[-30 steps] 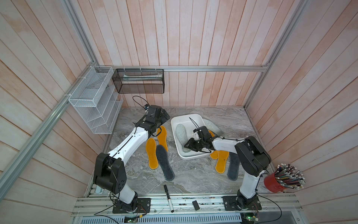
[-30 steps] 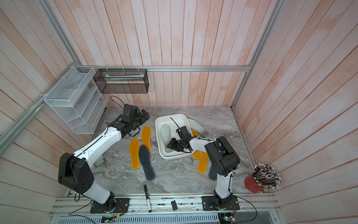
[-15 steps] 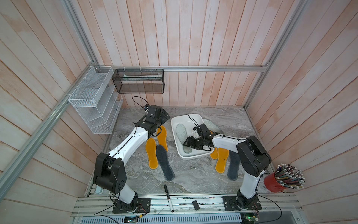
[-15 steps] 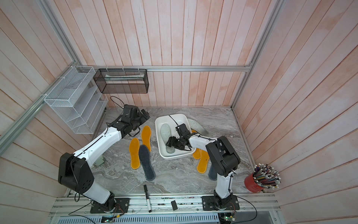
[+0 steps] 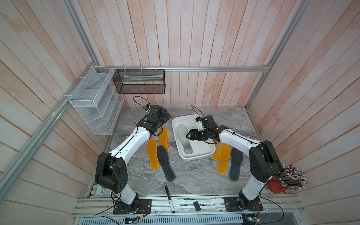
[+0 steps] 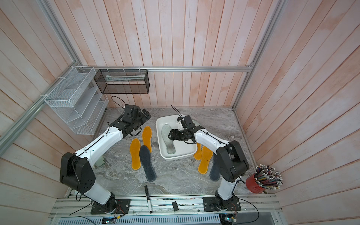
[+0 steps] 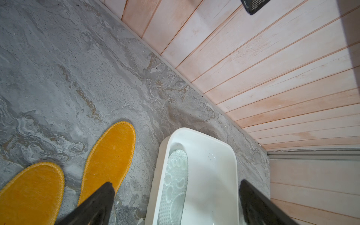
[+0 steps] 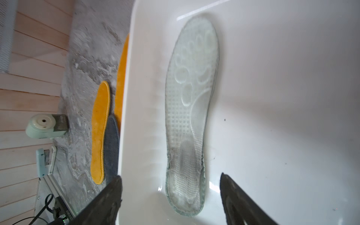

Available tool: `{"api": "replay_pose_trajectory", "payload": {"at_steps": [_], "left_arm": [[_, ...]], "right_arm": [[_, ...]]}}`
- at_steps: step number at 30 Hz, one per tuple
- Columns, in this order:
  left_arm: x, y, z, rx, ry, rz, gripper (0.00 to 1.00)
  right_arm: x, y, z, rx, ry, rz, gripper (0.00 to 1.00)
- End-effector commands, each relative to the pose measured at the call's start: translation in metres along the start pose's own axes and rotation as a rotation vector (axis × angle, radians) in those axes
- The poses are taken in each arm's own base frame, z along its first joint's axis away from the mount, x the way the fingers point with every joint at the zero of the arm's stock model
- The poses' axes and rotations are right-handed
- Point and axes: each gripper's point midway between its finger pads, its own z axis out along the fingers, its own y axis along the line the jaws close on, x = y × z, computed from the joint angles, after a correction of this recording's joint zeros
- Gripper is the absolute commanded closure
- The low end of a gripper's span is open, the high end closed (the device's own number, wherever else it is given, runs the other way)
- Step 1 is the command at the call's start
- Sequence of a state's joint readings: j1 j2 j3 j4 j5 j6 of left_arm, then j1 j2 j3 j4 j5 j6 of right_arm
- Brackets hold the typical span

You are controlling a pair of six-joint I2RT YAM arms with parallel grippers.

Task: Put the insoles into the storage box
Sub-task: Place the insole in the storage box, then pick up the insole from the center of the board.

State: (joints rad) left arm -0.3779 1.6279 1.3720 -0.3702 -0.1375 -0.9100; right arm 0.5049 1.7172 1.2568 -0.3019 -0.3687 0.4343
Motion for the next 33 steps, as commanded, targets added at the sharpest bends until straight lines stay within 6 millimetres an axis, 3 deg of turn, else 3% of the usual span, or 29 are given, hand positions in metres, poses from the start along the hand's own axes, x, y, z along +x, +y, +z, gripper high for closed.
{"api": "replay_pose_trajectory", "payload": {"at_steps": [1,4,6,9,11,14,23,30,33], "left_arm": [[-0.008,-0.012,0.003,0.033,-0.012,-0.012,0.0],[-0.006,-0.014,0.006,0.045,0.0,-0.021,0.0],[-0.002,-0.017,0.008,0.06,0.018,-0.018,0.0],[0.002,-0.021,0.013,0.074,0.043,-0.019,0.0],[0.004,-0.023,0.017,0.081,0.058,-0.013,0.0],[0.003,-0.026,0.021,0.087,0.068,-0.01,0.0],[0.005,-0.037,0.028,0.128,0.114,0.004,0.0],[0.008,-0.033,0.03,0.123,0.126,0.003,0.0],[0.009,-0.031,0.03,0.122,0.13,0.0,0.0]], "right_arm": [[-0.045,-0.001,-0.056,-0.04,-0.131,-0.085,0.2],[-0.085,-0.032,-0.109,-0.002,-0.29,-0.052,0.2],[-0.102,-0.067,-0.142,0.04,-0.366,0.015,0.21],[-0.106,-0.13,-0.172,0.089,-0.396,0.19,0.22],[-0.098,-0.169,-0.178,0.11,-0.368,0.299,0.23],[-0.081,-0.21,-0.169,0.184,-0.3,0.38,0.24],[-0.046,-0.272,-0.125,0.345,-0.031,0.379,0.21],[-0.035,-0.294,-0.108,0.396,0.102,0.261,0.21],[-0.038,-0.287,-0.097,0.369,0.112,0.201,0.22]]}}
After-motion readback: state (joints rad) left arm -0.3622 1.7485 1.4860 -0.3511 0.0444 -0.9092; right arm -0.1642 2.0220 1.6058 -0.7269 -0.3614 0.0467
